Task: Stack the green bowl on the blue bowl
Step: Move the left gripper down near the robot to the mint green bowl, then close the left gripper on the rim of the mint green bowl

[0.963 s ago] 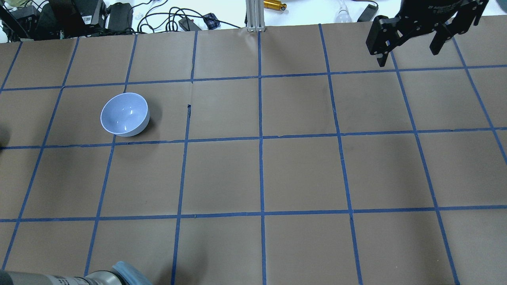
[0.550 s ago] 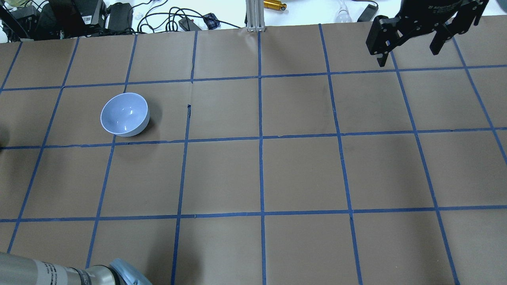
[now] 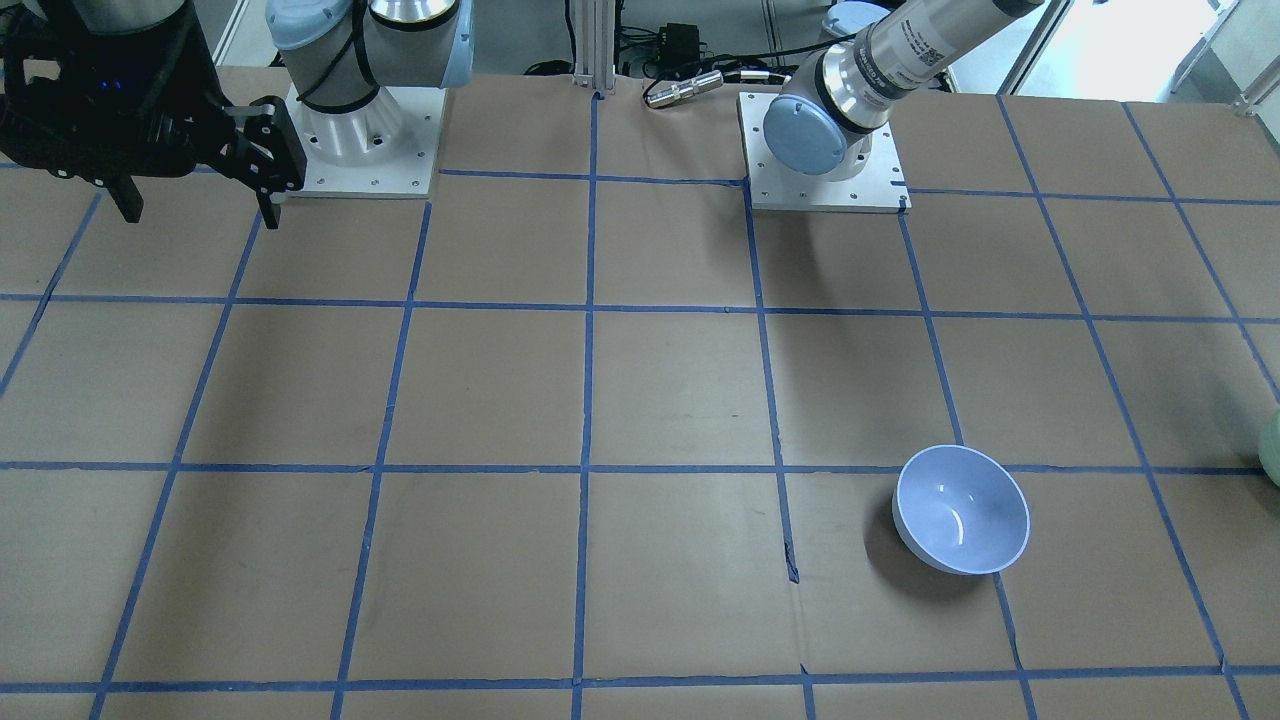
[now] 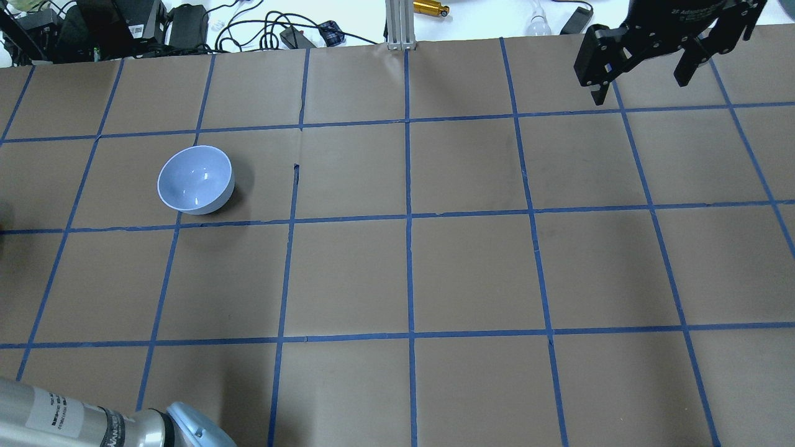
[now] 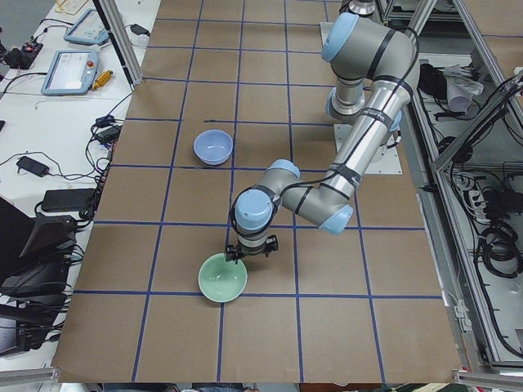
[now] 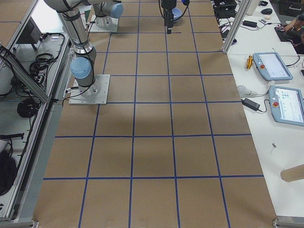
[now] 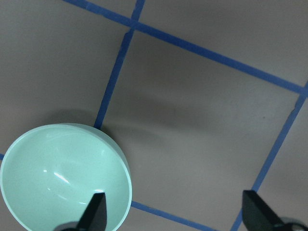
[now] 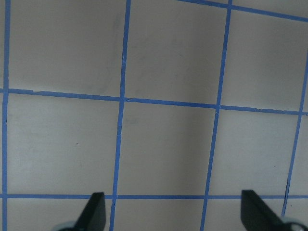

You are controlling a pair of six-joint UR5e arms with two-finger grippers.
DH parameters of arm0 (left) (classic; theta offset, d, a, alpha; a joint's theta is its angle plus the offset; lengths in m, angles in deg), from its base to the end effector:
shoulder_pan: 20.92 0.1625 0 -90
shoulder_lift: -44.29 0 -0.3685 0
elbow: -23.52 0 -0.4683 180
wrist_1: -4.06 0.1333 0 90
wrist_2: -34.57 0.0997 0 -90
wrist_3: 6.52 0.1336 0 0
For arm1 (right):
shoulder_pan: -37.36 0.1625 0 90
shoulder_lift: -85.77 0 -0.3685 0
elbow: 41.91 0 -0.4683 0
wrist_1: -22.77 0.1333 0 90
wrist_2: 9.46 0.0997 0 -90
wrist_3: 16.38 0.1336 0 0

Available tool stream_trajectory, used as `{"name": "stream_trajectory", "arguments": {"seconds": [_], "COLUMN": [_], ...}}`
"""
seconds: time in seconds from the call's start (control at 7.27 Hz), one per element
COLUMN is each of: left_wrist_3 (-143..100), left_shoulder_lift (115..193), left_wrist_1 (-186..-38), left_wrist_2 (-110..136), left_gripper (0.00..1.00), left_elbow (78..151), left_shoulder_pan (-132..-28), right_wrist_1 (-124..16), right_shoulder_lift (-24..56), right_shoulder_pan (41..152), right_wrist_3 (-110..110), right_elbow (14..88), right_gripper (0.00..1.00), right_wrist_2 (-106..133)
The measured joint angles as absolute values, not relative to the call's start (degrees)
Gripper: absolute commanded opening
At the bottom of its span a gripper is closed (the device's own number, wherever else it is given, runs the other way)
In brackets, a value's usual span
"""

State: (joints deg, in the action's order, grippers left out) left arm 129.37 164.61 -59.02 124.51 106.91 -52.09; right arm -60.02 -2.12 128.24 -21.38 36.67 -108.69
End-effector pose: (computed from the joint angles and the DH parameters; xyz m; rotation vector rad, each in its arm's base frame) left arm 0.5486 -0.4878 0.1645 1.9223 2.4140 0.0095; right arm 0.1208 -0.5784 0.4784 0.1484 -2.9753 0.0459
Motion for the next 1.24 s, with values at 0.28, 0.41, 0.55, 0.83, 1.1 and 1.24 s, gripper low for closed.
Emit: {"name": "stream_trajectory", "arguments": {"seconds": [0.28,0.41,0.55,0.83,1.1,1.24], "left_wrist_3": [134.45,136.39,137.31,137.9,137.85,137.57], "left_shoulder_lift": [168.84,170.36,171.32,172.28,172.84,173.02], "left_wrist_1": [-58.91,-58.86,-58.79,-58.65,-58.09,-57.82], "left_wrist_2": [123.89,123.86,123.98,124.31,124.41,124.45], "left_gripper": [1.0,1.0,1.0,0.92,0.92,0.88], "left_elbow": [104.16,103.5,103.28,103.35,103.42,103.46], "left_shoulder_pan": [-51.65,-51.62,-51.61,-51.66,-51.67,-51.68], "right_wrist_1": [-60.02,-60.02,-60.02,-60.02,-60.02,-60.02], "right_shoulder_lift": [-2.12,-2.12,-2.12,-2.12,-2.12,-2.12], "right_shoulder_pan": [128.24,128.24,128.24,128.24,128.24,128.24], "right_wrist_3": [-21.38,-21.38,-21.38,-21.38,-21.39,-21.39], "right_elbow": [36.66,36.67,36.67,36.67,36.67,36.67], "right_gripper": [1.0,1.0,1.0,1.0,1.0,1.0], "right_wrist_2": [-108.69,-108.69,-108.69,-108.69,-108.69,-108.69]}}
